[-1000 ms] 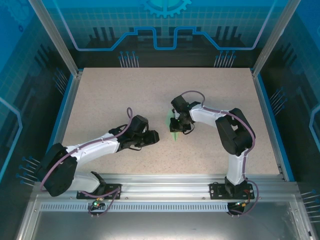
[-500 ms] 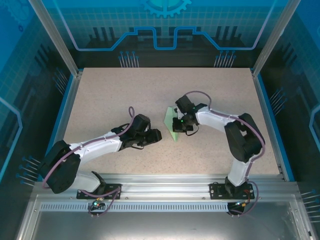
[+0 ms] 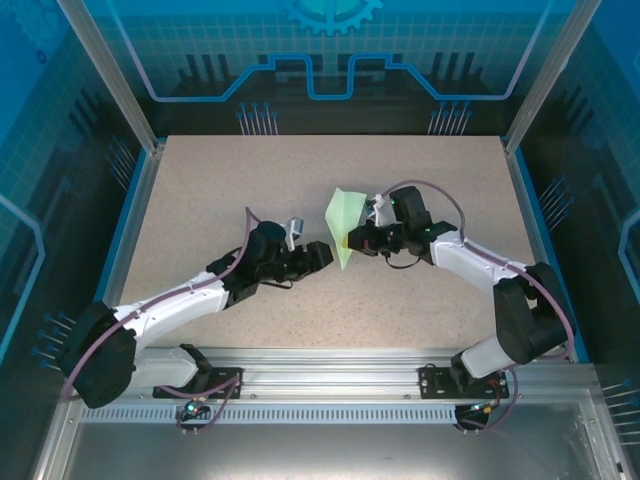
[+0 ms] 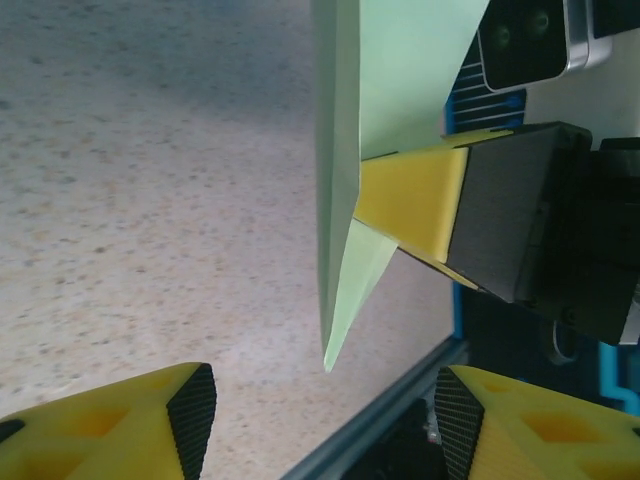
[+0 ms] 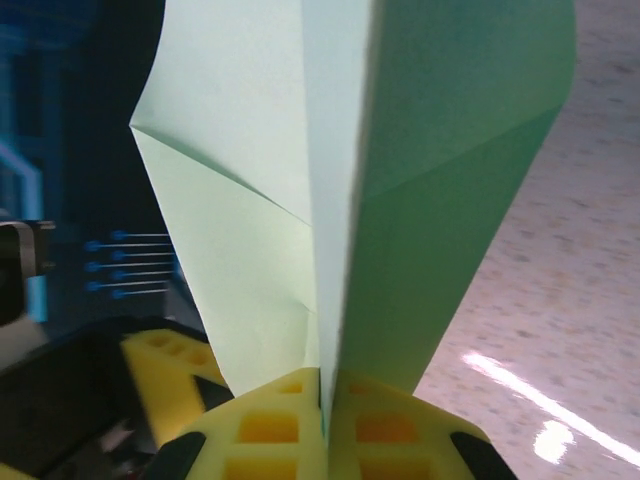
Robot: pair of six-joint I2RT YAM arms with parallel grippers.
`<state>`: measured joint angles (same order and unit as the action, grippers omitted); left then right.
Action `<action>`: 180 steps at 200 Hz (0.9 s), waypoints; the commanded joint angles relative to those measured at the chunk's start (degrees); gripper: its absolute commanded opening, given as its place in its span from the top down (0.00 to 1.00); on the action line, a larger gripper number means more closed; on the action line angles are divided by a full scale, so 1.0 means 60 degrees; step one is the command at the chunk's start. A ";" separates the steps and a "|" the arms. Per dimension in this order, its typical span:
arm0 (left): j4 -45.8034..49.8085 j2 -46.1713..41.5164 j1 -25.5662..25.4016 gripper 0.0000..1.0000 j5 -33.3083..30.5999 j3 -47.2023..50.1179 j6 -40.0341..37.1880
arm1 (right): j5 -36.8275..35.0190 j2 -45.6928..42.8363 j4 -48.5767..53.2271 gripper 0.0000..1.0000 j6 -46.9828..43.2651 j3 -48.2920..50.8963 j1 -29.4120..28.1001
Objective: Fold a paper plane with a square sheet of paper (pick it up from the middle)
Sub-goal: Pick up the paper plane from the center of the table, then place the paper plane at the center of the table.
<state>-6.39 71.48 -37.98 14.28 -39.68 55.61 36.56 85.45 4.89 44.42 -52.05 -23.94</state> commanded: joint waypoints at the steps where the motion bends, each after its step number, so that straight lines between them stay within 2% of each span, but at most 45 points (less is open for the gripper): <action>1: -0.0833 0.0039 0.0102 0.38 0.0725 -0.0053 0.0213 | 0.1065 -0.0447 -0.1106 1.00 0.0657 0.0098 0.0138; 25: -0.2506 0.0089 0.0463 0.43 0.1443 0.0340 0.0871 | 0.1251 -0.0660 -0.1327 1.00 0.0787 0.0135 0.0173; 41: -0.3054 0.0072 0.0644 0.47 0.1705 0.0442 0.1025 | 0.1366 -0.0757 -0.1485 1.00 0.0947 0.0182 0.0228; 66: -0.3445 -0.0123 0.0897 0.53 0.1739 0.0574 0.1198 | 0.1468 -0.0899 -0.1679 1.00 0.1119 0.0223 0.0262; 91: -0.3479 -0.0170 0.1178 0.56 0.1669 0.0706 0.1433 | 0.1562 -0.1069 -0.1937 1.00 0.1335 0.0223 0.0271; 140: -0.4760 0.0477 0.1137 0.58 0.2207 0.0634 0.1951 | 0.1717 -0.1146 -0.2341 1.00 0.1649 0.0223 0.0253; 180: -0.4515 0.0544 0.0943 0.58 0.2475 0.0236 0.1682 | 0.1671 -0.1165 -0.2425 0.99 0.1707 0.0223 0.0140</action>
<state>-30.85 74.28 -31.42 26.26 -36.10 66.06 45.39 79.81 -8.05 53.78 -51.35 -23.31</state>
